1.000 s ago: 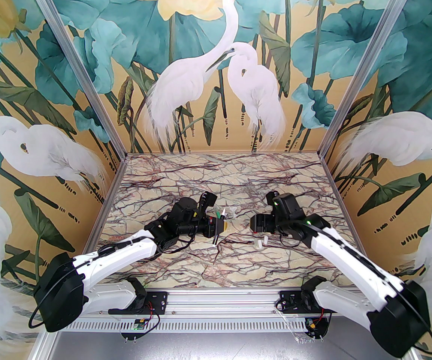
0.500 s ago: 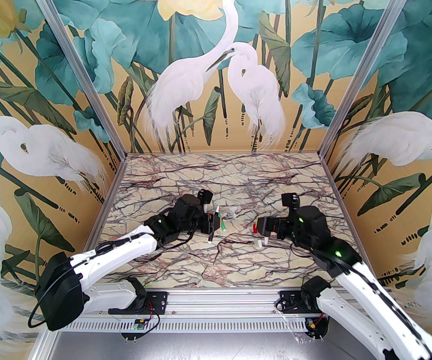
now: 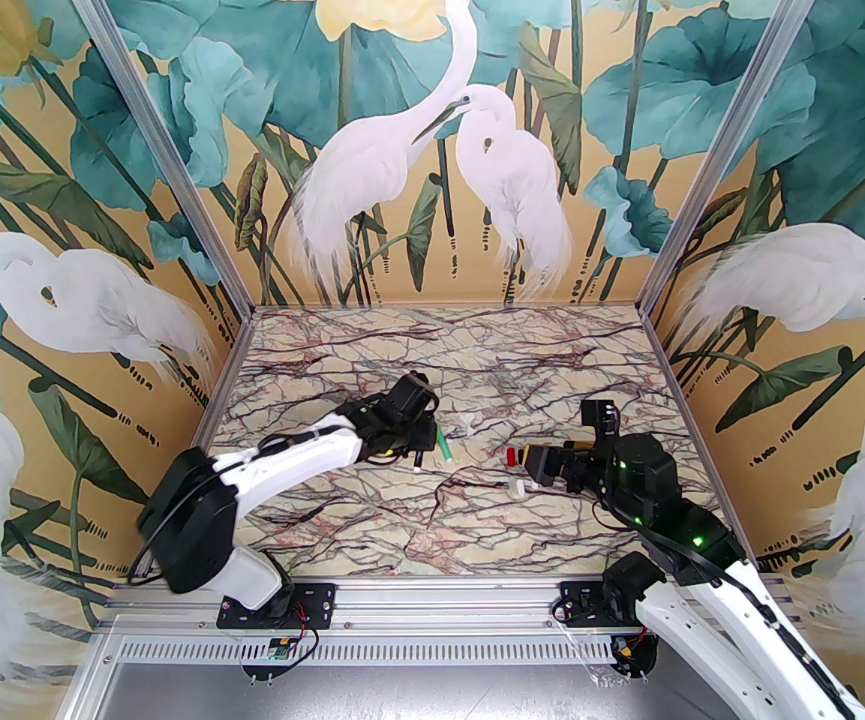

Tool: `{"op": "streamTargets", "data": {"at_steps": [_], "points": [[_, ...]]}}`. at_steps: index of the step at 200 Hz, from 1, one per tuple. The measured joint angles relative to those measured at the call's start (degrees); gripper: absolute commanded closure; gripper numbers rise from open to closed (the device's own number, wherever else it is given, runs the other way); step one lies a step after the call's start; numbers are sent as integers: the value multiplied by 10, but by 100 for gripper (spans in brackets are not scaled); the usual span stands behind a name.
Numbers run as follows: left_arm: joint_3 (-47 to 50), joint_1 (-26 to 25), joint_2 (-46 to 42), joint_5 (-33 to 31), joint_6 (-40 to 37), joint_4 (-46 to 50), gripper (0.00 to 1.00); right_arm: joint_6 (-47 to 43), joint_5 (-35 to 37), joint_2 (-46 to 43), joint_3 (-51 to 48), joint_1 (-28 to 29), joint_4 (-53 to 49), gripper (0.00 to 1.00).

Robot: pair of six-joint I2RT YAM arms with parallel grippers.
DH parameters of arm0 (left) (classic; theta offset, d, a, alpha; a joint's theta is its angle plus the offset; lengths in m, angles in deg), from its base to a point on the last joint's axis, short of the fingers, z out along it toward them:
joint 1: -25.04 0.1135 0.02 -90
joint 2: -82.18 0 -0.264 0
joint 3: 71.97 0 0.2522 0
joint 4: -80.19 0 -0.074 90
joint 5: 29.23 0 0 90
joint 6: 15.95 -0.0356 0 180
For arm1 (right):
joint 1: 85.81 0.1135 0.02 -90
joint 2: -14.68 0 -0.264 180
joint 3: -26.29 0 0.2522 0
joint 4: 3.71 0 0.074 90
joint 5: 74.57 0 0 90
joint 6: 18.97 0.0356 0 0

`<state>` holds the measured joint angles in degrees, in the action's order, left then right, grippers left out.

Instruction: Open the pen caps

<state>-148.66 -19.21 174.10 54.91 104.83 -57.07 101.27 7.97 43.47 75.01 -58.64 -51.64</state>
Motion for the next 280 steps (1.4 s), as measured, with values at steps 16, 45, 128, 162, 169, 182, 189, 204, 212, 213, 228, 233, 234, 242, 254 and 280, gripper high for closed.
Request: {"op": "streamTargets", "data": {"at_steps": [16,45,128,162,169,182,189,204,212,213,228,233,234,242,254,280], "points": [[-15,0,26,-16,0,3,96,0,2,0,-3,0,-1,1],[-37,8,71,-36,-2,14,96,0,2,2,-4,0,-3,0],[-90,33,172,-58,-24,21,94,0,0,11,-5,0,-3,1],[-100,43,184,-59,-36,22,91,0,-1,19,-5,0,-3,1],[-104,43,187,-60,-38,22,92,0,-1,20,-5,0,-3,0],[-114,43,193,-60,-41,21,90,0,-1,20,-5,0,-3,1],[-117,44,196,-60,-44,21,89,0,-1,20,-5,0,-3,1],[-121,44,203,-60,-49,22,89,0,-1,21,-5,0,-3,1],[-122,45,206,-60,-50,21,89,0,-1,22,-5,0,-3,1],[-123,45,207,-60,-50,22,89,0,-1,22,-5,0,-3,1],[-125,46,214,-60,-50,22,87,0,-1,24,-5,0,-3,1],[-125,46,215,-60,-51,21,86,0,-1,24,-5,0,-3,1],[-125,46,215,-60,-51,21,86,0,-1,25,-5,0,-3,1],[-125,46,218,-60,-52,22,85,0,-1,26,-5,0,-3,0],[-125,46,222,-60,-53,22,84,0,-1,28,-5,0,-3,1],[-127,46,222,-62,-54,24,82,0,-1,32,-5,0,-3,1]]}}
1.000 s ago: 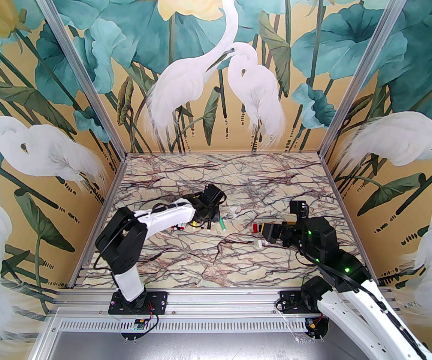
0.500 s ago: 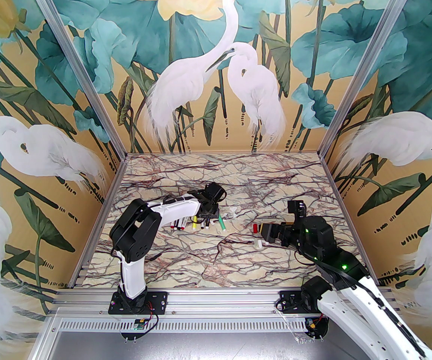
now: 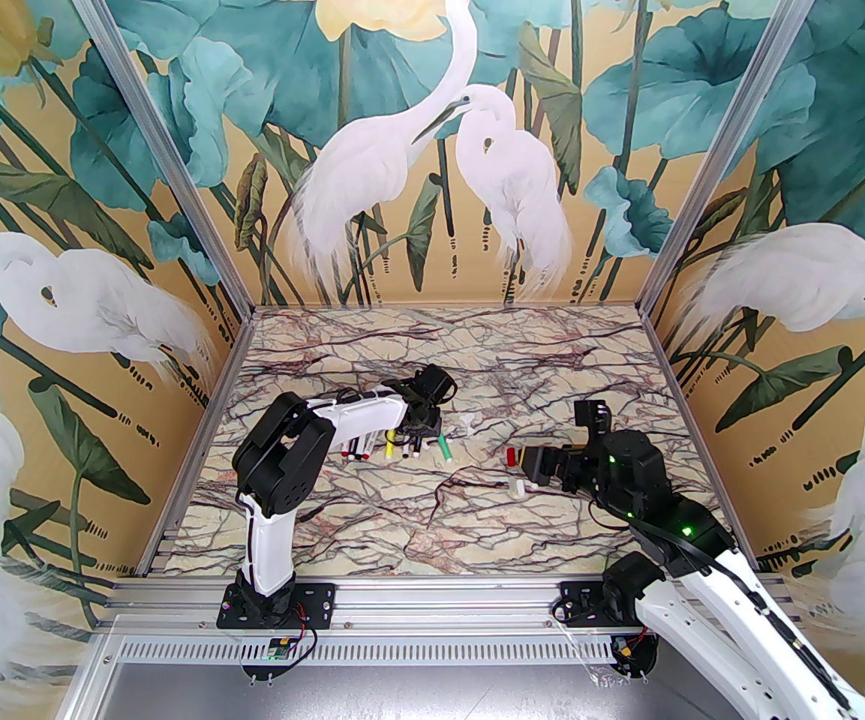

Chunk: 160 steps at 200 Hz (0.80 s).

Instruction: Open the pen caps

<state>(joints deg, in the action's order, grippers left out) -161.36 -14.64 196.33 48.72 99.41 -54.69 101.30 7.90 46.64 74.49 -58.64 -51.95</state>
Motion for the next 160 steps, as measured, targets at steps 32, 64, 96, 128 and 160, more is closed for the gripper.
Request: {"op": "streamTargets", "data": {"at_steps": [32,64,96,128,160], "points": [[-6,0,4,-10,-6,10,78,0,0,5,0,0,0,1],[-8,1,6,-17,-10,15,74,0,0,6,0,0,0,1],[-9,1,6,-23,-12,19,70,0,0,6,0,0,0,1],[-10,1,6,-26,-12,23,70,0,0,6,0,0,0,1],[-15,1,6,-29,-12,36,70,0,0,10,0,0,0,1]]}}
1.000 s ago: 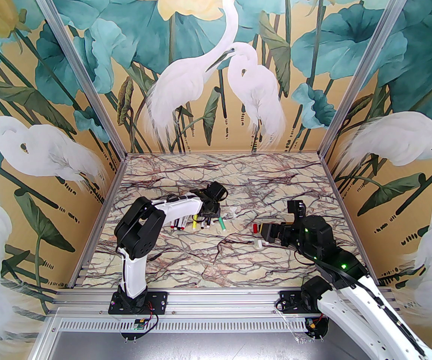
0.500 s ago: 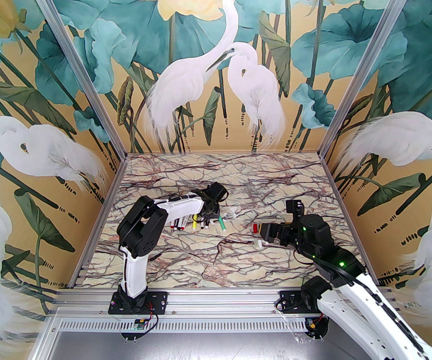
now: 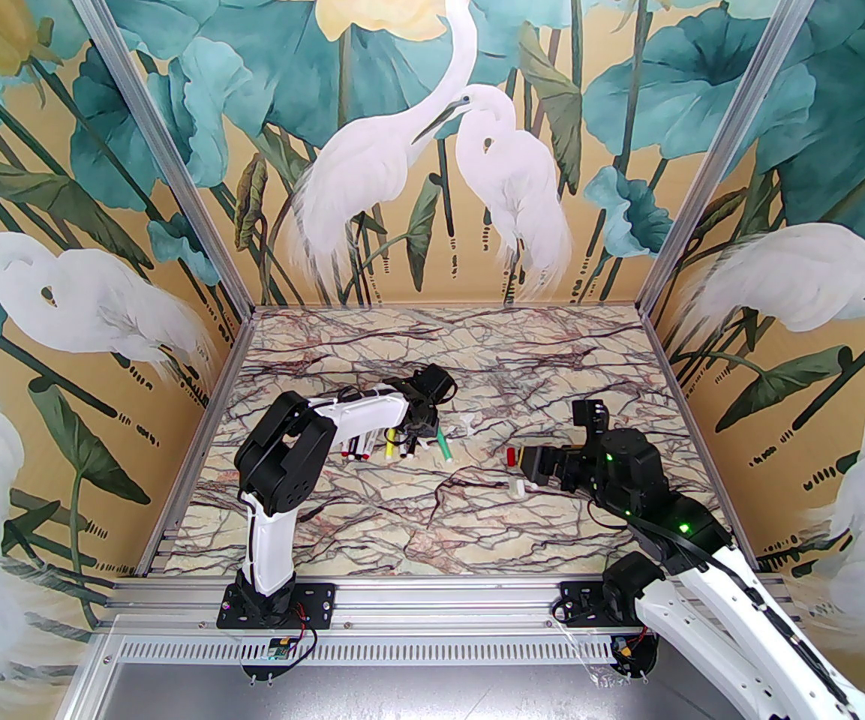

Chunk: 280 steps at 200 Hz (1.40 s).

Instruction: Open the pen caps

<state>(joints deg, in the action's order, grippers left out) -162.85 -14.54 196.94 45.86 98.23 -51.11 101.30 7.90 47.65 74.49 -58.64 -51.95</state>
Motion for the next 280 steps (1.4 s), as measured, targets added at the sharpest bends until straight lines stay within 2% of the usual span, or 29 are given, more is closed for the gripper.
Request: {"op": "streamTargets", "data": {"at_steps": [33,63,109,142,166,242,280], "points": [[-1,0,-22,3,4,14,70,0,0,8,0,0,0,0],[15,0,-89,29,28,16,70,0,-2,13,4,0,-11,0],[47,-3,-145,84,97,17,61,2,-2,15,20,0,-31,1],[50,-16,-145,106,150,17,62,2,-4,15,23,0,-37,0],[41,-31,-134,111,178,22,68,2,-9,15,23,0,-43,1],[-20,-42,-44,110,203,42,65,2,-13,15,23,0,-55,1],[-32,-42,-28,97,200,43,63,2,-13,15,23,0,-57,1]]}}
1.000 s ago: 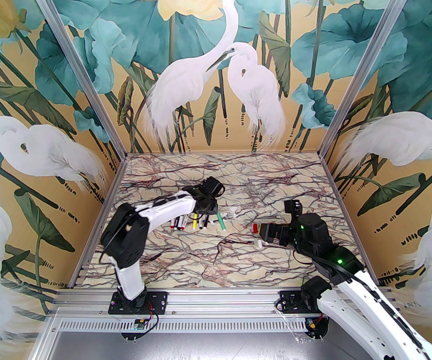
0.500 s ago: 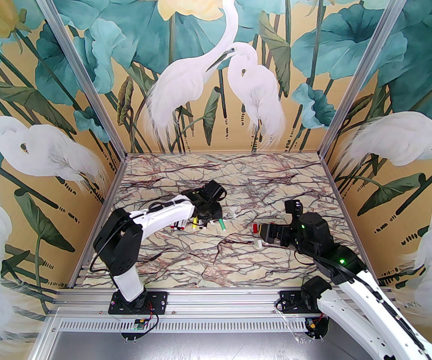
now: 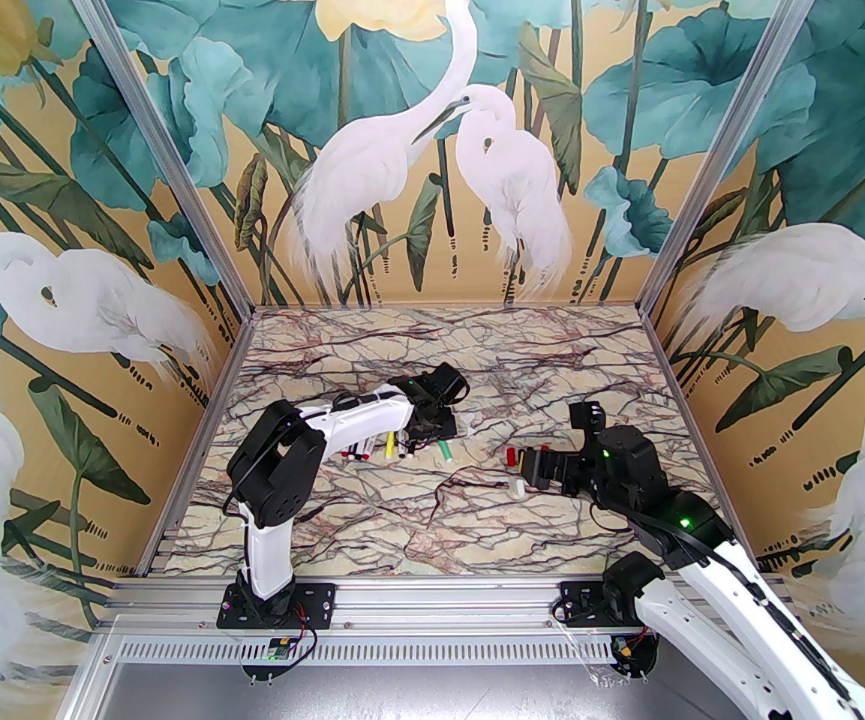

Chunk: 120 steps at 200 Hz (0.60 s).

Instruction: Open the pen caps

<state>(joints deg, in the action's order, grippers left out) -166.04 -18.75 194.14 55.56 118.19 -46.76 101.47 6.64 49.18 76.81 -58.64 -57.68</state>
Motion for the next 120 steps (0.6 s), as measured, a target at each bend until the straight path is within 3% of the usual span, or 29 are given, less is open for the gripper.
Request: {"op": "streamTargets", "data": {"at_steps": [120], "points": [[-31,0,54,-17,-19,9,67,0,0,7,0,0,-2,1]]}}
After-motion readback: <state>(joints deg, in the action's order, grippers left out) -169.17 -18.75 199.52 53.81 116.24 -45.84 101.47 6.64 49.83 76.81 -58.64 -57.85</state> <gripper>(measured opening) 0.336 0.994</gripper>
